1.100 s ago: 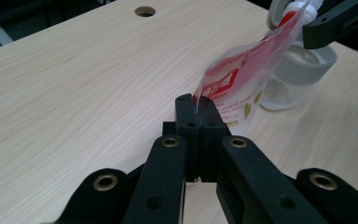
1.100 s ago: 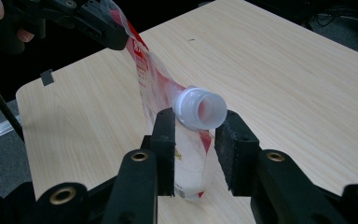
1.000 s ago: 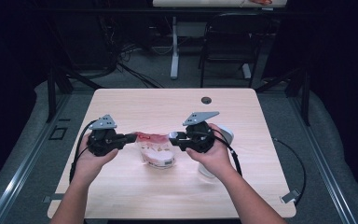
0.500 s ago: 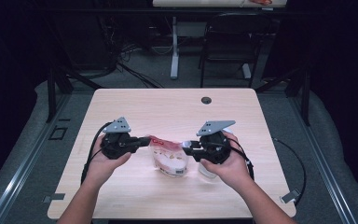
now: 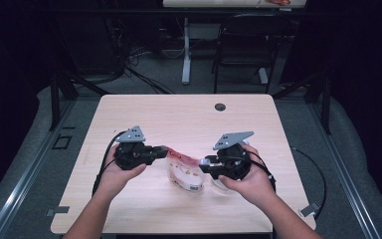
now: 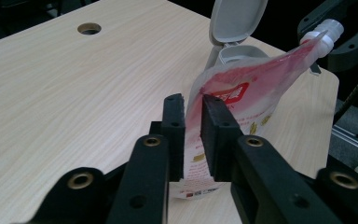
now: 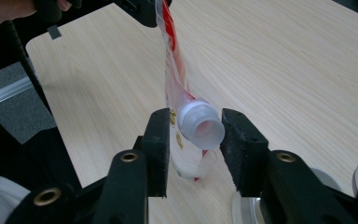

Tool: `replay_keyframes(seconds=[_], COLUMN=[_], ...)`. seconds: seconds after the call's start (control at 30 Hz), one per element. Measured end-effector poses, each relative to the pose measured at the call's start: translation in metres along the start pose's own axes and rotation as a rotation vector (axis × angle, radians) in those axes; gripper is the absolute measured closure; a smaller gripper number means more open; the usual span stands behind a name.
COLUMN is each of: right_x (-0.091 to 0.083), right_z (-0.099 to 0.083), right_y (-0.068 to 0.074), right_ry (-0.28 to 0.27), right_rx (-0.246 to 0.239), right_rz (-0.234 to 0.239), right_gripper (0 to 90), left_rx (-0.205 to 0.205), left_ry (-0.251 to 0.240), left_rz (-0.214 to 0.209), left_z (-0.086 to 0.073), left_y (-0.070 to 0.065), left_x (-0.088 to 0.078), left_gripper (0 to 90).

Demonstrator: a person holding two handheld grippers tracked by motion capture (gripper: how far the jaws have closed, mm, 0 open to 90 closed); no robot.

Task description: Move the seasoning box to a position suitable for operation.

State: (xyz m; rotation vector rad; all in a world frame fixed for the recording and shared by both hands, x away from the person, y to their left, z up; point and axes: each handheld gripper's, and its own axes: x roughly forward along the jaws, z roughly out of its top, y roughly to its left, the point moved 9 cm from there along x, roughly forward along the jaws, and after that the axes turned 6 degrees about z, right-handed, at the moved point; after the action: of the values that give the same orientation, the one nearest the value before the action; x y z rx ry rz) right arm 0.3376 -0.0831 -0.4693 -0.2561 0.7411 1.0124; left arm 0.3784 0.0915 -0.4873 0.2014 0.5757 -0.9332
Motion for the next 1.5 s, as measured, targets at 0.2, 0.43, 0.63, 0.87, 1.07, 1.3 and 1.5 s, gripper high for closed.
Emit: replay_keyframes(seconds=[0.2, 0.43, 0.63, 0.87, 1.07, 1.3, 1.5], right_x=[-0.006, -0.007, -0.001, 0.012, 0.02, 0.032, 0.044], right_z=[0.011, 0.028, 0.044, 0.057, 0.064, 0.071, 0.072], right_y=[0.007, 0.011, 0.01, 0.009, 0.007, 0.013, 0.016], right_ry=[0.021, 0.072, 0.107, 0.144, 0.205, 0.253, 0.281], right_rx=[-0.034, -0.072, -0.089, -0.087, -0.084, -0.104, -0.109], right_rz=[0.002, 0.0, -0.013, -0.014, -0.009, 0.01, 0.02], right_gripper=[60.3, 58.5, 56.9, 54.8, 59.9, 61.5, 62.1], left_rx=[-0.009, -0.033, -0.06, -0.084, -0.083, -0.097, -0.094], left_ry=[0.003, -0.013, -0.024, -0.021, -0.015, -0.021, -0.021], left_rz=[0.01, 0.045, 0.072, 0.102, 0.142, 0.141, 0.138], left_z=[0.0, 0.003, 0.001, -0.002, -0.005, -0.005, -0.005], left_y=[0.003, 0.011, 0.024, 0.035, 0.044, 0.047, 0.046], left_x=[-0.006, -0.019, -0.029, -0.034, -0.036, -0.04, -0.04], left_gripper=[69.1, 62.7, 62.5, 62.7, 62.2, 62.3, 62.3])
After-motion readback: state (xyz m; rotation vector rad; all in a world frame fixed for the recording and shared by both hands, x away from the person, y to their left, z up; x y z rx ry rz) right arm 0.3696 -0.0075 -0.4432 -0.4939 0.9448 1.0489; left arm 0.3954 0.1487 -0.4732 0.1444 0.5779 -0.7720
